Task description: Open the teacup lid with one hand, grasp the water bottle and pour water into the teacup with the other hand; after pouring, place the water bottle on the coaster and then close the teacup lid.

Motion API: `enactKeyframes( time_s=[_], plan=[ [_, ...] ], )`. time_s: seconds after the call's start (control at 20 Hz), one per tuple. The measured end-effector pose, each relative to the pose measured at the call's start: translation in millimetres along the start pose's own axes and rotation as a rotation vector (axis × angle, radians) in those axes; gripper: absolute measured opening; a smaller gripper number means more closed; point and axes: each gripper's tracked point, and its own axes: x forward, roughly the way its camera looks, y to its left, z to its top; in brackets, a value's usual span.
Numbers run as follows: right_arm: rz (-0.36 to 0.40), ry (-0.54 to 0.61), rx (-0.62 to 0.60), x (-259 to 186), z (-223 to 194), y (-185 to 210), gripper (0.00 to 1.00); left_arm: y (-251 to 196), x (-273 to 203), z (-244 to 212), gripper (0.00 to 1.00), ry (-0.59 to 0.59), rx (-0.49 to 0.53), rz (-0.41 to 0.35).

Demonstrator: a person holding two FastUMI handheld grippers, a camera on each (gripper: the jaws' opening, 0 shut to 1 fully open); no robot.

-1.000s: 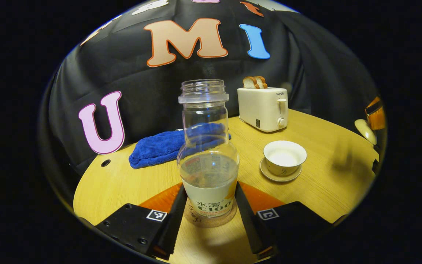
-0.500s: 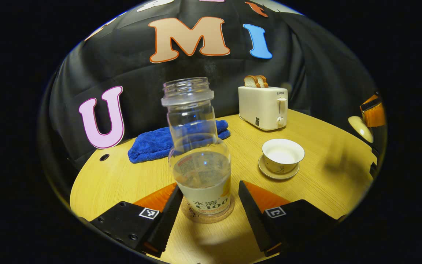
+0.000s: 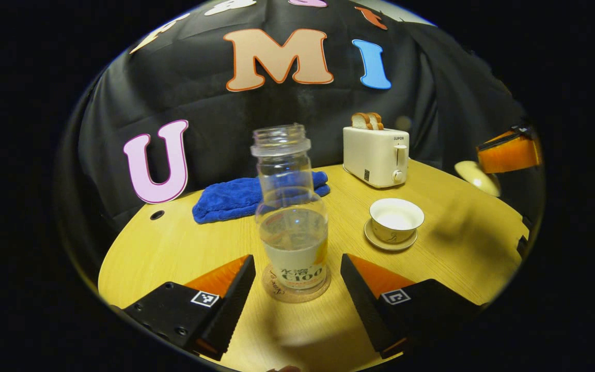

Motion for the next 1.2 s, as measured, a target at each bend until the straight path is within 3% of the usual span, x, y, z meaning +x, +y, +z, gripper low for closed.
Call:
enactKeyframes(
  time_s=[0.65, 1.2],
  plan=[
    [0.047, 0.064, 0.034, 98, -20, 19, 0.31, 60, -108, 53, 0.96, -0.142, -0.051, 0.208],
    [0.023, 0.091, 0.035, 138, -33, 18, 0.31, 70, -143, 77, 0.96, -0.195, -0.038, 0.264]
  ],
)
